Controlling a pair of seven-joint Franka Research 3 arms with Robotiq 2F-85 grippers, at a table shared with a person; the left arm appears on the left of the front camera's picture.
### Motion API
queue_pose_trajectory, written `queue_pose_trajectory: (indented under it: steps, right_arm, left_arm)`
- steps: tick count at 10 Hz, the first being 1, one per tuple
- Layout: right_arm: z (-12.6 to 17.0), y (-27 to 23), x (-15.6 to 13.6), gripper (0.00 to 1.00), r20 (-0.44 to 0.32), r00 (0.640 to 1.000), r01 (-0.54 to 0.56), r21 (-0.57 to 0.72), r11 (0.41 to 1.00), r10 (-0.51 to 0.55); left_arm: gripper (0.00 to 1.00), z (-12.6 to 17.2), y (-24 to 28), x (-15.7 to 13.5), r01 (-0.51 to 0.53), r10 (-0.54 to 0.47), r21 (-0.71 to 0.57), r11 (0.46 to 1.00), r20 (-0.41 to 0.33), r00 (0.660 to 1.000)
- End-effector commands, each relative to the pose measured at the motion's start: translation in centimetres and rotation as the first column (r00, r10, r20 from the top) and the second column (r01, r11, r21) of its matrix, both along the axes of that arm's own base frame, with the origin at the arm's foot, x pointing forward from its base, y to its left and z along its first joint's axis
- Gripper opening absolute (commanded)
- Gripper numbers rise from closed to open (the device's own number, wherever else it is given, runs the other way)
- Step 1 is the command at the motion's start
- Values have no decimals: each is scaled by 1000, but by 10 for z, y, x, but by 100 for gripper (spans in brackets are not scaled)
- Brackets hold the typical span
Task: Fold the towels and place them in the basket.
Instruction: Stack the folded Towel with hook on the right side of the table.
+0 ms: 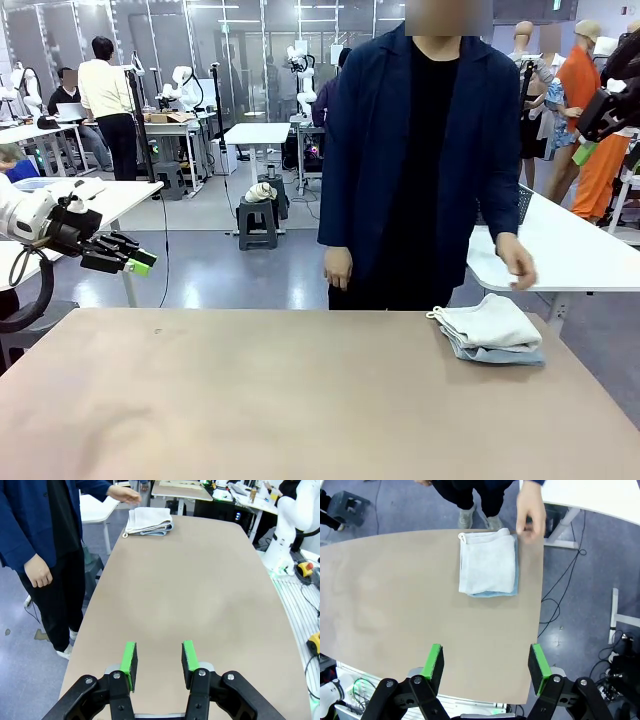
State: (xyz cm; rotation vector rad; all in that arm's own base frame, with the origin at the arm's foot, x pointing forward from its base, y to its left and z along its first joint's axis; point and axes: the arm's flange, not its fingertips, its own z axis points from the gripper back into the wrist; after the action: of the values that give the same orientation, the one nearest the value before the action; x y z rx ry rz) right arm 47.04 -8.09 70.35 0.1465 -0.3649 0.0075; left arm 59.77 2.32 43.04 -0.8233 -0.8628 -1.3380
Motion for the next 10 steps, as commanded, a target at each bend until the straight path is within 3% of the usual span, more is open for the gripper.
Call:
queue_pose_trajectory:
  steps: [1, 10]
  right_arm:
    - [2, 1, 2, 85, -7, 1000, -3, 11, 1000, 3]
    - [2, 1, 2, 85, -7, 1000, -3, 11, 1000, 3]
  left_arm:
    - [48, 1, -1, -1, 9, -9, 7, 1000, 2, 1000]
    - [48, 1, -1, -1, 9, -9, 7, 1000, 2, 1000]
